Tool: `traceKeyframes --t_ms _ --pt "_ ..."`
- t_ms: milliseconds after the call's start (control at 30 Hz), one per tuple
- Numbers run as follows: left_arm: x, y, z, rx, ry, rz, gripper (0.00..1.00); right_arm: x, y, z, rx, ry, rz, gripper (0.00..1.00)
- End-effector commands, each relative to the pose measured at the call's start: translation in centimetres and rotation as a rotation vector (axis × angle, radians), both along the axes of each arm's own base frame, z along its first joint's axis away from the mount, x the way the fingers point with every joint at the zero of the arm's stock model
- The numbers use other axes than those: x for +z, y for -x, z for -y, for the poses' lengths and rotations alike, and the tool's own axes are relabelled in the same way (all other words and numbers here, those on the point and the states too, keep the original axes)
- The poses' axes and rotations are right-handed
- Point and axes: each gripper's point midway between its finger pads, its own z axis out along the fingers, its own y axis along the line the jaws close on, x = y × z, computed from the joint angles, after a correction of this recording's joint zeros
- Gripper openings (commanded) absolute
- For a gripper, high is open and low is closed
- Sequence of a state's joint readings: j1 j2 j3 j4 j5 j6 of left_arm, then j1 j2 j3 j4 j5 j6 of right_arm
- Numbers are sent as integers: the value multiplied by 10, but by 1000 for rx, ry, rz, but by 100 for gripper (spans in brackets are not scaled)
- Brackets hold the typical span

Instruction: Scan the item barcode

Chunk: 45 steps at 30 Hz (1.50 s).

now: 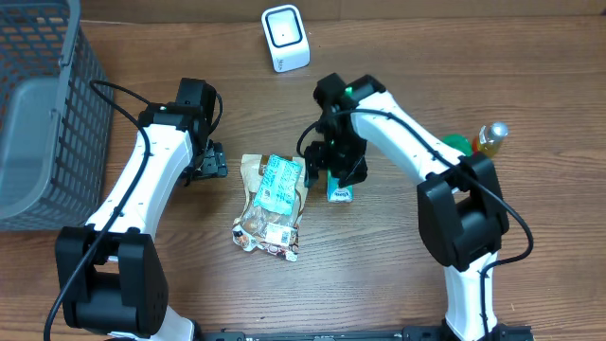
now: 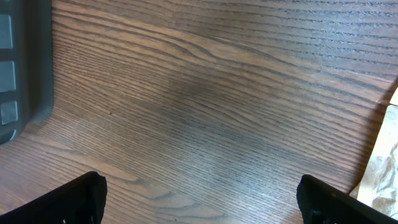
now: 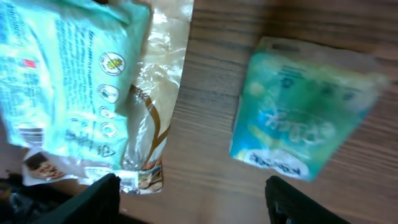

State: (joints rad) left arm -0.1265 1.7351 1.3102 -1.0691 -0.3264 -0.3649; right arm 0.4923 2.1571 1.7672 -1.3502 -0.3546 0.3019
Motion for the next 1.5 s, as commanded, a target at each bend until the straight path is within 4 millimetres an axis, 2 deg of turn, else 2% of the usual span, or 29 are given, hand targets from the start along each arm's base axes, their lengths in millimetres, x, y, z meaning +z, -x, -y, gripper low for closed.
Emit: traceKeyframes --t_ms 0,200,233,267,333,500,767,867,1467 --pt "11 -6 -2 16 -7 43 99 27 -21 9 -27 -46 66 74" --pt "11 -6 -2 16 -7 43 99 20 -29 43 -58 56 75 78" --pt "11 -6 -2 16 -7 43 99 20 -29 45 -63 57 72 77" --pt "11 -6 -2 16 -7 43 99 18 -29 47 -69 60 66 71" --pt "11 -6 -2 16 -7 43 100 16 -28 49 -69 68 61 67" --pt "11 -6 -2 16 -7 43 100 5 -24 51 -68 77 53 65" --pt "11 -6 -2 16 -7 43 99 -8 -16 55 -66 90 26 49" --pt "11 -6 -2 16 -7 43 100 -9 -16 56 -66 96 29 40" --pt "11 -6 -2 16 -7 43 100 -9 -17 57 -78 105 32 38"
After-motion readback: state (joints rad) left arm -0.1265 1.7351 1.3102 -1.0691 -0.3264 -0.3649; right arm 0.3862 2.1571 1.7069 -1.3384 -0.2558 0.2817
